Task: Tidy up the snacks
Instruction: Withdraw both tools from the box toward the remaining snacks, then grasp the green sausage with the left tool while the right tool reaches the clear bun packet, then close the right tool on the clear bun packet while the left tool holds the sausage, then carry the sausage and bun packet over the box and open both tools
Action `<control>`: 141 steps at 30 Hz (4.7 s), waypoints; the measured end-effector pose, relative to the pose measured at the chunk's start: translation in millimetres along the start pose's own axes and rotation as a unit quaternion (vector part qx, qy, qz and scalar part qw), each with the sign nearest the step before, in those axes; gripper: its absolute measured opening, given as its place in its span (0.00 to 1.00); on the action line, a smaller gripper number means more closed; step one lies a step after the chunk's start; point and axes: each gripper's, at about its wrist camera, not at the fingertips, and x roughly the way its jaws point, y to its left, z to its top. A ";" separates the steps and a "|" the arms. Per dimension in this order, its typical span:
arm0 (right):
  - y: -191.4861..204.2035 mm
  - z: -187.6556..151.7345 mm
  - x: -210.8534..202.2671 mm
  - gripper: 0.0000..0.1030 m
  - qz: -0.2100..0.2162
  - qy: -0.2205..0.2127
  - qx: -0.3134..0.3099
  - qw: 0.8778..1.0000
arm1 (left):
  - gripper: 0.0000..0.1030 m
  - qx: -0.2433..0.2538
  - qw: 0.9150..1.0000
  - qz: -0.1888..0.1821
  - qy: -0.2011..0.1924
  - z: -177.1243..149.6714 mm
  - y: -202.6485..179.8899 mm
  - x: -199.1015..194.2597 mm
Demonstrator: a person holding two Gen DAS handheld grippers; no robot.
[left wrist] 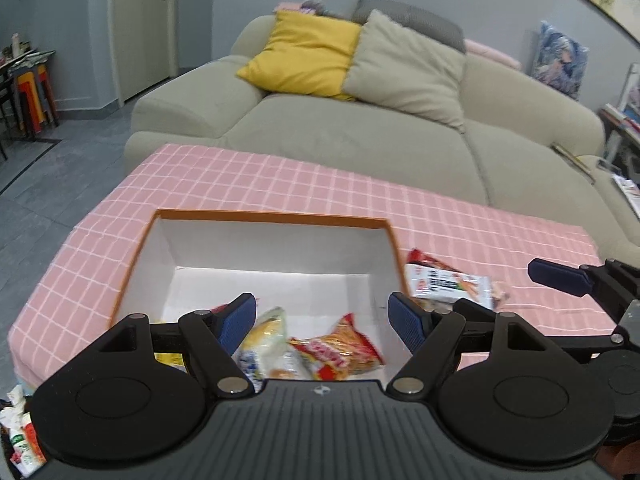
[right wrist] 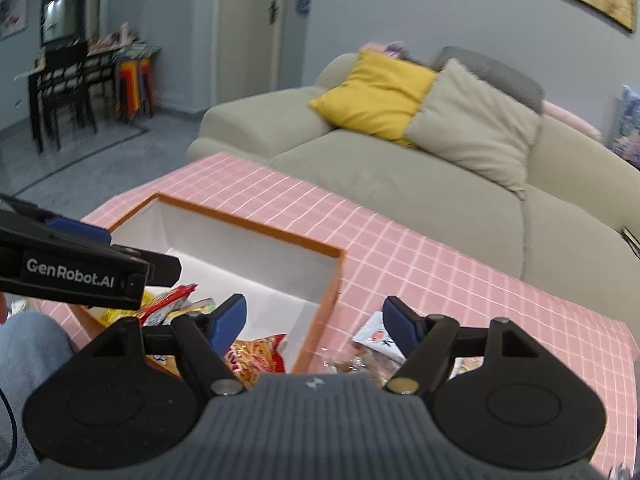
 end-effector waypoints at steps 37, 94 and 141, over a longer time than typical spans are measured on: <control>-103.4 -145.3 6.2 0.67 -0.097 0.075 0.066 0.990 | 0.69 -0.031 0.998 -0.008 0.059 -92.3 -128.3 93.5; -107.8 -165.0 62.3 0.45 -0.022 0.157 -0.010 0.987 | 0.25 0.005 0.989 -0.016 0.148 -122.7 -112.7 139.1; -79.2 -124.2 21.3 0.33 -0.042 0.100 0.020 0.994 | 0.23 -0.044 0.988 -0.075 0.126 -90.2 -98.8 83.4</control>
